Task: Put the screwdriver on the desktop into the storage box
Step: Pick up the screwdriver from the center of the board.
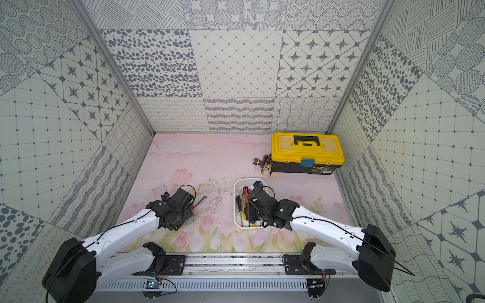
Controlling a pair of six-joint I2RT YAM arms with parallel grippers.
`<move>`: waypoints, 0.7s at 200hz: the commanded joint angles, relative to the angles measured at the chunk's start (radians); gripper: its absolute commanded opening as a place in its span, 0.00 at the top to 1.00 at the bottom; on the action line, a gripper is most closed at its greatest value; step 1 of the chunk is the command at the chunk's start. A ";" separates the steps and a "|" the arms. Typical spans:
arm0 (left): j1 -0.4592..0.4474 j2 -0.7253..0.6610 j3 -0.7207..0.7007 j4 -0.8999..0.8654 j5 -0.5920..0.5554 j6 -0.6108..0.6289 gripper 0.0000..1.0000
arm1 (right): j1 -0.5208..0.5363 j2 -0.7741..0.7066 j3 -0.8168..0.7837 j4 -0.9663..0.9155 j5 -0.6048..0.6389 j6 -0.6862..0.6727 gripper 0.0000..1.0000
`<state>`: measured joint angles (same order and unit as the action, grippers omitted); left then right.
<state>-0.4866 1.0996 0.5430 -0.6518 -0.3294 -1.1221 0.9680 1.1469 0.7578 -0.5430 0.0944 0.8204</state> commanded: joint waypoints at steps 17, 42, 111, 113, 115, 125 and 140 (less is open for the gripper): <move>-0.039 0.031 0.034 0.015 0.084 0.071 0.30 | 0.003 -0.009 0.029 0.011 -0.002 -0.001 0.50; -0.082 0.068 0.048 0.046 0.123 0.083 0.30 | 0.003 -0.016 0.027 0.011 -0.001 0.001 0.50; -0.149 0.241 0.126 0.088 0.163 0.151 0.33 | 0.004 -0.025 0.025 0.011 -0.002 0.002 0.50; -0.149 0.246 0.128 0.088 0.165 0.153 0.33 | 0.004 -0.025 0.023 0.011 -0.002 0.002 0.50; -0.149 0.252 0.133 0.089 0.165 0.157 0.33 | 0.004 -0.026 0.024 0.011 -0.002 0.002 0.50; -0.148 0.285 0.154 0.092 0.176 0.176 0.35 | 0.004 -0.031 0.024 0.011 -0.001 0.002 0.50; -0.148 0.340 0.183 0.108 0.192 0.207 0.38 | 0.005 -0.031 0.025 0.011 0.001 0.002 0.50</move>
<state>-0.6281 1.3453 0.6697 -0.5861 -0.1932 -1.0122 0.9684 1.1450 0.7578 -0.5430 0.0910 0.8204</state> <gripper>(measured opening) 0.645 0.504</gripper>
